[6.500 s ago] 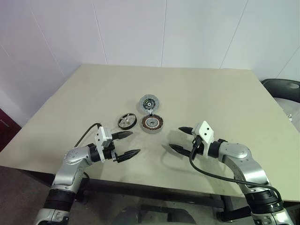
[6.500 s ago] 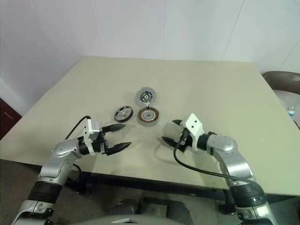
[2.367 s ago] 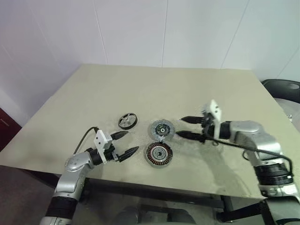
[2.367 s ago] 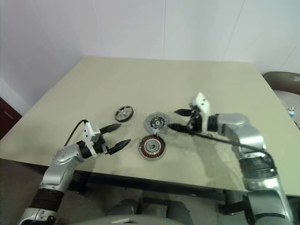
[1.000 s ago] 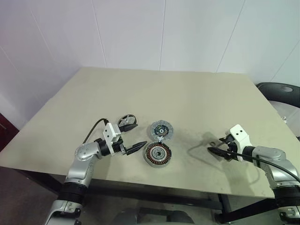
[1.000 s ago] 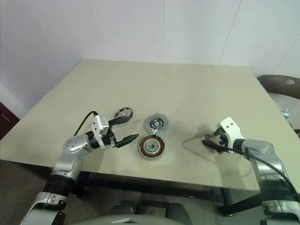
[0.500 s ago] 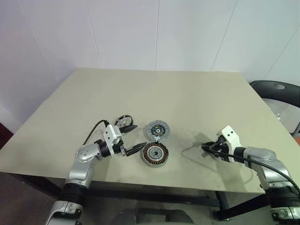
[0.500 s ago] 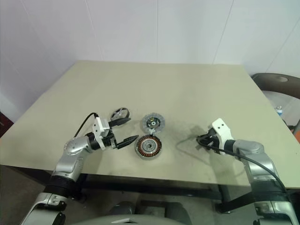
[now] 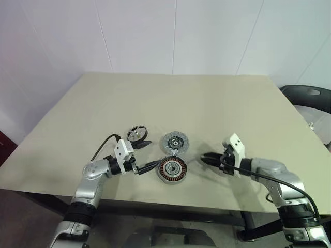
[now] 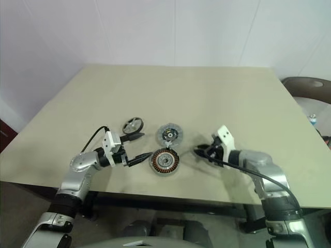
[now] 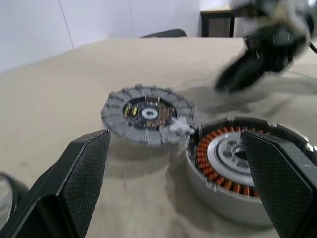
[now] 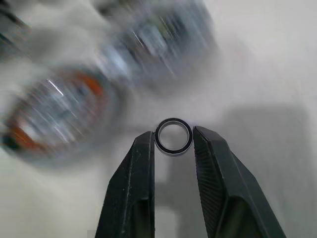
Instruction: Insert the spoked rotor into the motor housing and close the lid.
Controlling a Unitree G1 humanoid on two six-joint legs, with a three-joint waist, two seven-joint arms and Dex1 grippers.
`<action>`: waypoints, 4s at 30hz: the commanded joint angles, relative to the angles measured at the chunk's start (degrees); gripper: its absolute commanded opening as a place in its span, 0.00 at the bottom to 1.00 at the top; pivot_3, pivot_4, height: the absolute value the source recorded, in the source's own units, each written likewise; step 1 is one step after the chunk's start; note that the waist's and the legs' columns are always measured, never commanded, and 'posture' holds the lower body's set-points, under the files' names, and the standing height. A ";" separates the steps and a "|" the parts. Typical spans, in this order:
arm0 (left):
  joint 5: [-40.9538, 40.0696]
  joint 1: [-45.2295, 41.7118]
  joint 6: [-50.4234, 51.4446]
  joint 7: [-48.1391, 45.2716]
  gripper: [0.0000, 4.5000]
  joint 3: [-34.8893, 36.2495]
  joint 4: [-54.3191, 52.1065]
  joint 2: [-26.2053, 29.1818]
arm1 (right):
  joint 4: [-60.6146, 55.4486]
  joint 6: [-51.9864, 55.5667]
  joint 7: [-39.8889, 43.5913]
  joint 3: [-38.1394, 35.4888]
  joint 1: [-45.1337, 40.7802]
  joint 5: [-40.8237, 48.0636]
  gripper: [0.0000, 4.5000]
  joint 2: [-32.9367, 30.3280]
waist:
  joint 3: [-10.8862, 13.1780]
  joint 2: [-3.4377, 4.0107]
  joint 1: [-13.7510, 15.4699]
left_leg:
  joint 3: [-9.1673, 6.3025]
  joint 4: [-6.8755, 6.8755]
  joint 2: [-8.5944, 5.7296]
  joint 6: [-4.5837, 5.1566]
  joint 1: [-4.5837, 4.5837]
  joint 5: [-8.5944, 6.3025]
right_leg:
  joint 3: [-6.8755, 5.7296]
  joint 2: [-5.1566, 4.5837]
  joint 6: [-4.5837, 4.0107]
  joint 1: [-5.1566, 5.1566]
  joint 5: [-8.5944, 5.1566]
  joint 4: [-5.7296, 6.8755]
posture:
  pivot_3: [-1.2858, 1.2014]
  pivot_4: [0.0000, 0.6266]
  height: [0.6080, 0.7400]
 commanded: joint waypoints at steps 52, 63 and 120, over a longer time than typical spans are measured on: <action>-4.67 5.47 10.29 -0.70 1.00 2.72 -13.31 8.32 | 2.16 -4.68 10.58 26.61 -11.85 -12.67 0.17 -1.15 | 0.01 -0.02 -0.06 | -0.01 -0.07 -0.02 0.07 0.02 -0.05 | -0.07 -0.01 -0.06 -0.02 0.06 -0.37 | 0.52 0.00 1.00; -4.36 5.01 12.11 0.81 1.00 1.88 -15.40 8.43 | 0.86 -4.37 12.14 26.47 -11.56 -11.56 0.17 -1.26 | 0.01 -0.03 -0.06 | 0.00 -0.07 -0.02 0.10 0.02 -0.07 | -0.07 -0.02 -0.05 -0.02 0.06 -0.39 | 0.52 0.00 1.00; -2.66 5.50 11.49 2.11 1.00 0.10 -14.63 7.48 | 4.67 -4.15 11.19 23.77 -12.69 -10.42 0.17 1.86 | -0.01 -0.04 -0.12 | 0.00 0.04 -0.02 0.11 0.12 -0.07 | -0.07 0.00 -0.06 0.09 0.11 -0.34 | 0.52 0.00 1.00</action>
